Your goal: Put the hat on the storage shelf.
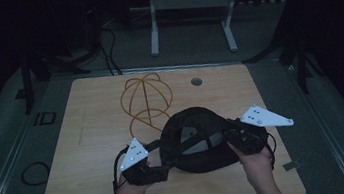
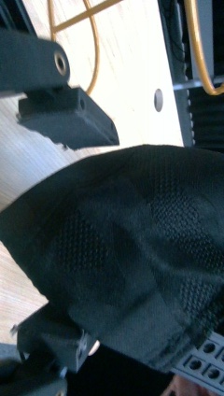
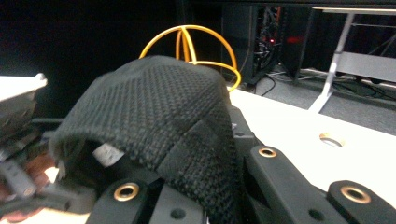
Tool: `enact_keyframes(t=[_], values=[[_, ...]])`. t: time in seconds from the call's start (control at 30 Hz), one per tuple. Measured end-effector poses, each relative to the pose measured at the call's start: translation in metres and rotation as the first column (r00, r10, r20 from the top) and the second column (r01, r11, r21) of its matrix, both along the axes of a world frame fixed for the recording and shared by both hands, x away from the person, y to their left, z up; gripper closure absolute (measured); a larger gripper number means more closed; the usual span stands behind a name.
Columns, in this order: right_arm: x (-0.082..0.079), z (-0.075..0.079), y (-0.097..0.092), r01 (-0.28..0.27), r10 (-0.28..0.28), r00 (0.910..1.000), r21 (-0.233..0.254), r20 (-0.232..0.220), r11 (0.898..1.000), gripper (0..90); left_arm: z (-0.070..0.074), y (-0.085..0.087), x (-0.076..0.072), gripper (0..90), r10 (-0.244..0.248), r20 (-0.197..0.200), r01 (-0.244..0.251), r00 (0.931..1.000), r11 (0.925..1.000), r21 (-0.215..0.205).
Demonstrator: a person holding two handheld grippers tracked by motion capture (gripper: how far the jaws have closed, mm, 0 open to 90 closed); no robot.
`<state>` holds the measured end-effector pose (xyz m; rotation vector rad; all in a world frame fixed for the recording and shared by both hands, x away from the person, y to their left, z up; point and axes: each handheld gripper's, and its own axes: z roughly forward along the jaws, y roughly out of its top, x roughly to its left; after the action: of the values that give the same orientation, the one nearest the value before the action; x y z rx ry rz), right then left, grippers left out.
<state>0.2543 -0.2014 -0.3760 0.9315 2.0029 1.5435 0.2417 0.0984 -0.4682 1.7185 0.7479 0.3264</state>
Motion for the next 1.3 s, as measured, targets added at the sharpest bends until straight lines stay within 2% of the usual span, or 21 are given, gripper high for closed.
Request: enact_keyframes(t=[0.03,0.1,0.2,0.3,0.33,0.37,0.43,0.5,0.6,0.63,0.67,0.7,0.77,0.83,0.9,1.0,1.03,1.2,1.23,1.3], values=[[-0.001,0.0,0.001,-0.001,0.001,1.0,-0.003,0.001,1.0,88.4,0.001,0.001,0.001,29.2,-0.003,-0.001,0.003,1.0,1.0,-0.008],[-0.001,0.0,0.002,-0.012,0.012,0.9999,-0.007,0.001,1.0,88.5,0.003,0.001,0.003,32.7,0.002,0.0,-0.002,1.0,1.0,-0.001],[-0.002,-0.002,0.003,-0.019,0.019,0.9998,-0.017,-0.001,1.0,88.5,0.006,0.003,0.005,44.9,0.017,-0.002,-0.017,0.9999,0.9998,-0.008],[-0.002,-0.003,0.003,-0.021,0.021,0.9998,-0.024,-0.002,0.999,88.5,0.007,0.004,0.006,59.7,0.033,-0.003,-0.033,0.9994,0.9994,-0.011],[-0.003,-0.003,0.003,-0.024,0.023,0.9997,-0.027,-0.002,0.999,88.4,0.009,0.005,0.006,70.5,0.057,-0.003,-0.057,0.9984,0.998,-0.026],[-0.003,-0.004,0.003,-0.032,0.031,0.9995,-0.028,-0.006,0.999,88.4,0.011,0.005,0.007,76.9,0.067,-0.008,-0.068,0.9977,0.9971,-0.033],[-0.005,-0.005,0.004,-0.031,0.031,0.9995,-0.042,0.0,0.999,88.4,0.014,0.006,0.008,85.6,0.073,-0.002,-0.073,0.9973,0.9969,-0.029],[-0.008,-0.006,0.004,-0.031,0.031,0.9995,-0.047,0.001,0.998,88.4,0.018,0.004,0.007,87.0,0.075,0.014,-0.075,0.9971,0.9972,-0.007],[-0.012,-0.007,0.002,-0.026,0.027,0.9996,-0.044,0.007,0.999,88.3,0.024,0.001,0.005,87.4,0.102,0.057,-0.104,0.9932,0.9939,0.035],[-0.013,-0.008,0.001,-0.024,0.024,0.9997,-0.041,0.002,0.999,88.3,0.026,0.0,0.004,87.4,0.122,0.078,-0.127,0.9895,0.9904,0.056],[-0.015,-0.008,-0.001,-0.018,0.018,0.9998,-0.042,0.004,0.999,88.3,0.028,-0.002,0.002,87.5,0.147,0.111,-0.157,0.9829,0.9835,0.089],[-0.016,-0.009,-0.002,-0.014,0.014,0.9999,-0.043,0.006,0.999,88.3,0.03,-0.004,0.001,87.5,0.161,0.133,-0.176,0.9779,0.9792,0.102],[-0.02,-0.01,-0.004,-0.01,0.01,0.9999,-0.037,0.004,0.999,88.3,0.033,-0.005,0.0,87.7,0.19,0.154,-0.207,0.9695,0.973,0.102],[-0.023,-0.012,-0.006,-0.011,0.011,0.9999,-0.032,0.007,0.999,88.3,0.036,-0.004,0.0,87.8,0.205,0.165,-0.22,0.9648,0.9719,0.083],[-0.026,-0.013,-0.007,-0.015,0.015,0.9999,-0.03,0.003,0.999,88.2,0.039,-0.005,-0.001,88.0,0.212,0.179,-0.231,0.9607,0.9689,0.089],[-0.029,-0.017,-0.008,-0.015,0.015,0.9999,-0.022,-0.003,1.0,88.1,0.043,-0.006,0.0,88.0,0.21,0.181,-0.227,0.9608,0.9709,0.076],[-0.03,-0.019,-0.008,-0.016,0.016,0.9998,-0.019,-0.01,1.0,88.0,0.044,-0.005,0.0,88.0,0.199,0.173,-0.213,0.9647,0.9746,0.069],[-0.029,-0.028,-0.012,-0.035,0.035,0.9989,0.004,-0.031,0.999,83.7,0.048,-0.006,0.002,88.0,0.167,0.167,-0.18,0.9718,0.9816,0.065],[-0.029,-0.028,-0.013,-0.036,0.036,0.9988,0.005,-0.032,0.999,82.9,0.05,-0.006,0.002,88.1,0.155,0.153,-0.165,0.9759,0.9849,0.054],[-0.03,-0.03,-0.014,-0.036,0.036,0.9987,0.001,-0.036,0.999,79.6,0.053,-0.006,0.001,88.1,0.142,0.15,-0.15,0.9784,0.9877,0.044]])
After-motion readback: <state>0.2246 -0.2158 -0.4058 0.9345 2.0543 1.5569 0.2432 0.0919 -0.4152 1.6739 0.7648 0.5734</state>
